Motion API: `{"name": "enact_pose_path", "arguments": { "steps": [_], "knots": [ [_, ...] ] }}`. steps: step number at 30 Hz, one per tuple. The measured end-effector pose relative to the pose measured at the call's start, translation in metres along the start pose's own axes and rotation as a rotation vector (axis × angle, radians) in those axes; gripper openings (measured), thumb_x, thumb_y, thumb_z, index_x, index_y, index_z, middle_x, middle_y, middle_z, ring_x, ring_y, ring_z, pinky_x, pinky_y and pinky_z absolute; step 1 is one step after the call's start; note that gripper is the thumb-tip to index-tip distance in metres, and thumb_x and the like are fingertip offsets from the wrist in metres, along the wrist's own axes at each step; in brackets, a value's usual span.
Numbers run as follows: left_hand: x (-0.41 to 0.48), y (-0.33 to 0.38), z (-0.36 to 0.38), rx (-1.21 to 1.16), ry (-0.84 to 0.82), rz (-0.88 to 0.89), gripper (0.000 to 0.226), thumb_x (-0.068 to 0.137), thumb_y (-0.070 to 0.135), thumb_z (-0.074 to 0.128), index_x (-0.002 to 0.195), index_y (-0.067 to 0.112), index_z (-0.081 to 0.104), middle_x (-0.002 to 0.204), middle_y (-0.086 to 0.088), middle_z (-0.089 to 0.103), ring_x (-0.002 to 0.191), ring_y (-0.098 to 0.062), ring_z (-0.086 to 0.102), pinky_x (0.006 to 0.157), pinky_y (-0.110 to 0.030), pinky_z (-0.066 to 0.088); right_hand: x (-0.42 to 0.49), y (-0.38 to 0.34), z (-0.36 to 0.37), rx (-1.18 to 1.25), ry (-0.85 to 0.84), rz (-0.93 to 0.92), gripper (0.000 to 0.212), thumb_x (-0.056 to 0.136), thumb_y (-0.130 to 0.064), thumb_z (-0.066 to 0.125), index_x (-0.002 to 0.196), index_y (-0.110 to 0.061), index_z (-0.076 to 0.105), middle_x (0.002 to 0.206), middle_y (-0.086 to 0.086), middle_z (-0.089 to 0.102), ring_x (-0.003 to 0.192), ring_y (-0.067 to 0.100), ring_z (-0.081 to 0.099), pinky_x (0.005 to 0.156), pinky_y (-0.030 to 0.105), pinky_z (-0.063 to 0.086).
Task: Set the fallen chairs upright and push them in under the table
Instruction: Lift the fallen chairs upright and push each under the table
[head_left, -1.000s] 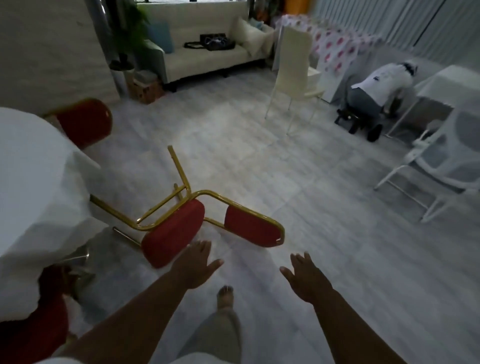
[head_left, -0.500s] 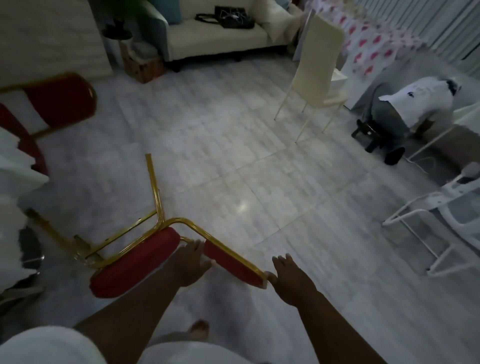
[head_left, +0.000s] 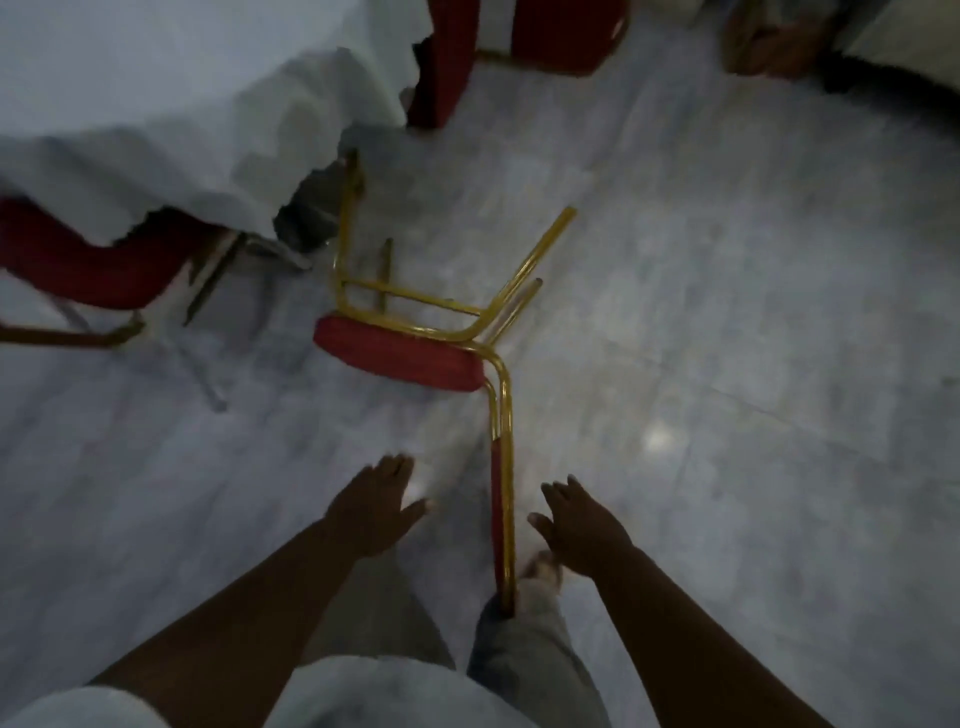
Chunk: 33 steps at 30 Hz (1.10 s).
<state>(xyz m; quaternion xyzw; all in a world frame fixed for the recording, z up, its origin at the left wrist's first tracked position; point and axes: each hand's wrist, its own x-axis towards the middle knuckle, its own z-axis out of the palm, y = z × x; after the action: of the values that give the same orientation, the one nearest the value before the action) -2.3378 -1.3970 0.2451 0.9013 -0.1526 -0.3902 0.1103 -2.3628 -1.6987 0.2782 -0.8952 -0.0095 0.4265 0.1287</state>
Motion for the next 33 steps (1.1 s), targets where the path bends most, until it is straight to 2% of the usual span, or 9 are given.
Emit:
{"name": "enact_pose_path", "arguments": {
  "steps": [3,5,8,11,15,20,26,30,33],
  "knots": [
    [-0.030,0.033,0.041,-0.182,-0.001,-0.110,0.094,0.088,0.070,0.013,0.132,-0.005,0.050,0.137,-0.024,0.051,0.122,-0.040,0.054,0.096,-0.055,0.048,0.034,0.022,0.021,-0.153,-0.091,-0.139,0.060,0.099,-0.046,0.035,0.146,-0.009,0.028,0.154,0.013,0.032,0.148,0.030,0.011,0.115,0.046,0.029],
    [-0.040,0.045,0.073,-0.346,-0.004,-0.270,0.093,0.083,0.073,0.022,0.148,0.006,0.027,0.156,-0.016,0.025,0.143,-0.031,0.026,0.116,-0.044,0.022,0.056,0.028,0.039,-0.240,-0.134,-0.214,0.059,0.098,-0.044,0.038,0.144,-0.007,0.033,0.153,0.014,0.034,0.148,0.031,0.012,0.115,0.046,0.029],
    [-0.045,0.049,0.145,-0.399,0.101,-0.312,0.087,0.087,0.069,0.020,0.151,0.010,0.011,0.160,-0.006,0.010,0.148,-0.021,0.008,0.118,-0.031,0.003,0.090,0.028,0.088,-0.435,-0.155,-0.402,0.050,0.095,-0.037,0.043,0.130,-0.003,0.053,0.138,0.020,0.052,0.139,0.037,0.035,0.116,0.045,0.024],
    [-0.040,0.046,0.209,-0.411,0.101,-0.337,0.083,0.090,0.064,0.024,0.151,0.010,0.009,0.159,-0.004,0.005,0.148,-0.018,0.004,0.121,-0.034,0.005,0.124,0.027,0.154,-0.708,-0.225,-0.571,0.046,0.085,-0.031,0.040,0.112,-0.003,0.065,0.120,0.019,0.065,0.129,0.041,0.047,0.115,0.049,0.030],
    [-0.026,0.047,0.267,-0.437,0.092,-0.319,0.094,0.083,0.074,0.012,0.151,0.009,0.013,0.160,-0.009,0.012,0.148,-0.022,0.009,0.117,-0.032,0.006,0.164,0.020,0.215,-1.114,-0.313,-0.600,0.045,0.065,-0.036,0.076,0.106,-0.019,0.070,0.110,0.005,0.070,0.119,0.029,0.056,0.109,0.047,0.035],
    [-0.012,0.056,0.332,-0.629,0.158,-0.393,0.088,0.083,0.069,0.021,0.151,0.016,0.003,0.158,0.000,0.001,0.145,-0.013,0.000,0.117,-0.033,0.009,0.192,0.023,0.281,-1.473,-0.476,-0.684,0.032,0.080,-0.032,0.062,0.104,-0.011,0.065,0.090,0.012,0.073,0.089,0.038,0.066,0.093,0.060,0.027],
    [-0.026,0.063,0.324,-0.674,0.224,-0.402,0.093,0.082,0.071,0.024,0.150,0.007,0.017,0.158,-0.014,0.019,0.145,-0.028,0.019,0.112,-0.031,0.012,0.176,0.017,0.260,-1.393,-0.306,-0.836,0.041,0.093,-0.027,0.052,0.128,-0.004,0.053,0.125,0.020,0.060,0.119,0.041,0.053,0.108,0.060,0.028],
    [-0.056,0.064,0.299,-0.682,0.264,-0.379,0.099,0.081,0.077,0.013,0.147,0.004,0.025,0.154,-0.018,0.028,0.142,-0.032,0.027,0.111,-0.038,0.021,0.148,-0.002,0.216,-1.204,-0.271,-0.837,0.038,0.095,-0.024,0.050,0.127,-0.004,0.055,0.126,0.018,0.062,0.119,0.038,0.054,0.111,0.055,0.025],
    [-0.081,0.065,0.279,-0.631,0.210,-0.367,0.091,0.085,0.073,0.027,0.143,0.003,0.034,0.147,-0.019,0.041,0.134,-0.035,0.042,0.104,-0.044,0.035,0.118,-0.027,0.176,-1.206,-0.238,-0.849,0.034,0.092,-0.021,0.056,0.122,-0.007,0.060,0.122,0.017,0.065,0.114,0.037,0.059,0.109,0.055,0.032]
  ]
}}
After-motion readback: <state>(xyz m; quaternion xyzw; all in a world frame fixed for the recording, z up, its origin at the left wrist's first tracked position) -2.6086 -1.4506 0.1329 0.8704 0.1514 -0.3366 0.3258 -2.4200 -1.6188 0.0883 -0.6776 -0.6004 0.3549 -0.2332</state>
